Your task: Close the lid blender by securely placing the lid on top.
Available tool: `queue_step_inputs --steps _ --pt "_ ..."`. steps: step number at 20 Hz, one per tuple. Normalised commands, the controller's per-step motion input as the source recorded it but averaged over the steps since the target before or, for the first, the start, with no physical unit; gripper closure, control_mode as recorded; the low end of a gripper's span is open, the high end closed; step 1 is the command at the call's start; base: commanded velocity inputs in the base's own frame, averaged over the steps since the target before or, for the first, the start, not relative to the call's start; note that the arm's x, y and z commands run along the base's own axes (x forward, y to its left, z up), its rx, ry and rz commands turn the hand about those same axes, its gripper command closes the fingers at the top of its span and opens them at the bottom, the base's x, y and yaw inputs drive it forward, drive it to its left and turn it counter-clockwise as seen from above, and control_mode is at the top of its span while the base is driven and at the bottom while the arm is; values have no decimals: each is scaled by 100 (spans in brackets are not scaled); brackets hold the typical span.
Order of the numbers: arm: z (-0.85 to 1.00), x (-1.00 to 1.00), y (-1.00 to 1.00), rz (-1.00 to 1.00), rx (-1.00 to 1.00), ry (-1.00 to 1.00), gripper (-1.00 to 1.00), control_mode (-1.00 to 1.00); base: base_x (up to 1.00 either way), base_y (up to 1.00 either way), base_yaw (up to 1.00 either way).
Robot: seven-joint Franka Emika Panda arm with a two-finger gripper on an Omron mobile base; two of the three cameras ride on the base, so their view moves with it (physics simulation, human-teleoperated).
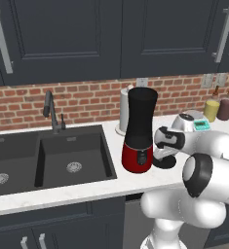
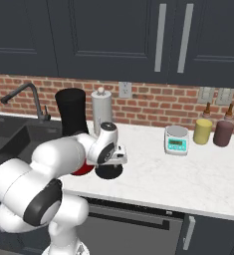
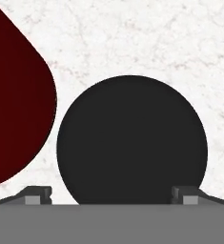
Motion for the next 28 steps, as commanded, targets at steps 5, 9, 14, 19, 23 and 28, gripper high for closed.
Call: queue_step_inputs --steps 5,9,14,19,23,28 --pt "-16 18 0 9 0 -6 -100 -100 0 0 0" --pt "-26 10 0 10 0 -5 -100 -100 0 0 0" --pt "-28 10 0 10 0 -4 -100 -100 0 0 0" --pt "-14 13 0 10 0 -5 -100 -100 0 0 0" --pt "0 17 0 8 0 -4 -100 -100 0 0 0" --pt "0 13 0 8 0 -4 100 -100 0 0 0"
